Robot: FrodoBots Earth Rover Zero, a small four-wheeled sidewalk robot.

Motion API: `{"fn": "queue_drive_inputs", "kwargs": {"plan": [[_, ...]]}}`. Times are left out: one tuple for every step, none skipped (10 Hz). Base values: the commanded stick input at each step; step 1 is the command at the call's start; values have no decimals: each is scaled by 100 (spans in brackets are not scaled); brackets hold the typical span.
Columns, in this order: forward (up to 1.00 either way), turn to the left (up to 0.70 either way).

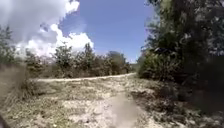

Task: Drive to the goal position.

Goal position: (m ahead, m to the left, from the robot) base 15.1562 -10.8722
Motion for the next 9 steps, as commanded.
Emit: {"fn": "queue_drive_inputs", "kwargs": {"plan": [[50,0],[50,0],[50,0],[50,0],[50,0],[50,0],[50,0],[50,0],[50,0]]}}
